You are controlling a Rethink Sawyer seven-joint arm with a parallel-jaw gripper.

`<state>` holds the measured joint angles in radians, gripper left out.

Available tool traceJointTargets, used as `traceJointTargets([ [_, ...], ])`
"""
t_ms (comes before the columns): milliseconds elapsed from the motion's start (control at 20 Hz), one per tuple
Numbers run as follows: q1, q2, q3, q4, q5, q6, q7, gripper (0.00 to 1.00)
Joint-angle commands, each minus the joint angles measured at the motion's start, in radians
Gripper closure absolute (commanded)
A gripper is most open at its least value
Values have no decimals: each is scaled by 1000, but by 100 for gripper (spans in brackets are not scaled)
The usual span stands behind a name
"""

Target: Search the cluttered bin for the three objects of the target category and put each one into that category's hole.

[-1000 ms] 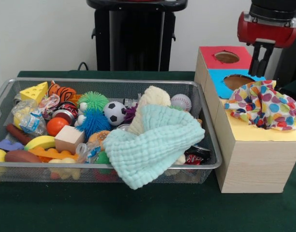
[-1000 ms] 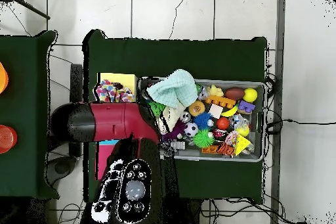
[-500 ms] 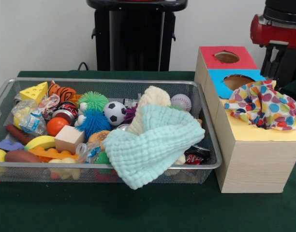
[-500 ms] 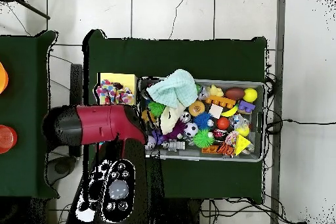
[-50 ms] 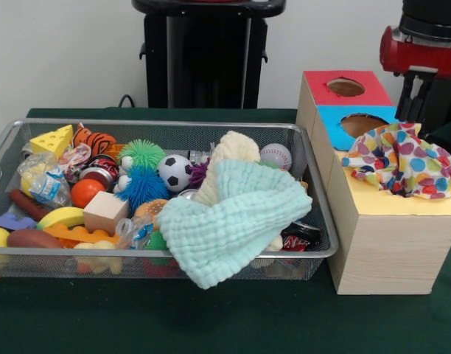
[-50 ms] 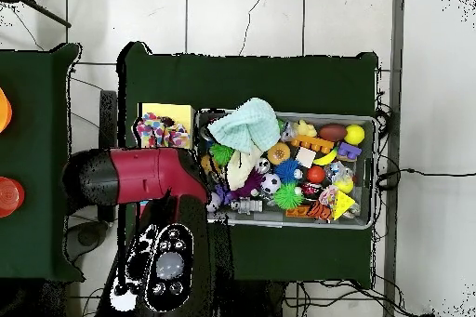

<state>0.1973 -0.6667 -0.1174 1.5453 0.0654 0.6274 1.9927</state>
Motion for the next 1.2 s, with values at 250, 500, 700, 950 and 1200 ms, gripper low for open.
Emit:
traceJointTargets([
  [250,-27,53,40,53,16,-75,163,100],
  [500,-14,61,31,52,15,-83,177,100],
  [700,-23,74,39,27,15,-78,162,100],
  [950,-25,87,38,17,4,-118,157,100],
  [1200,-20,102,31,3,-9,-144,148,100],
])
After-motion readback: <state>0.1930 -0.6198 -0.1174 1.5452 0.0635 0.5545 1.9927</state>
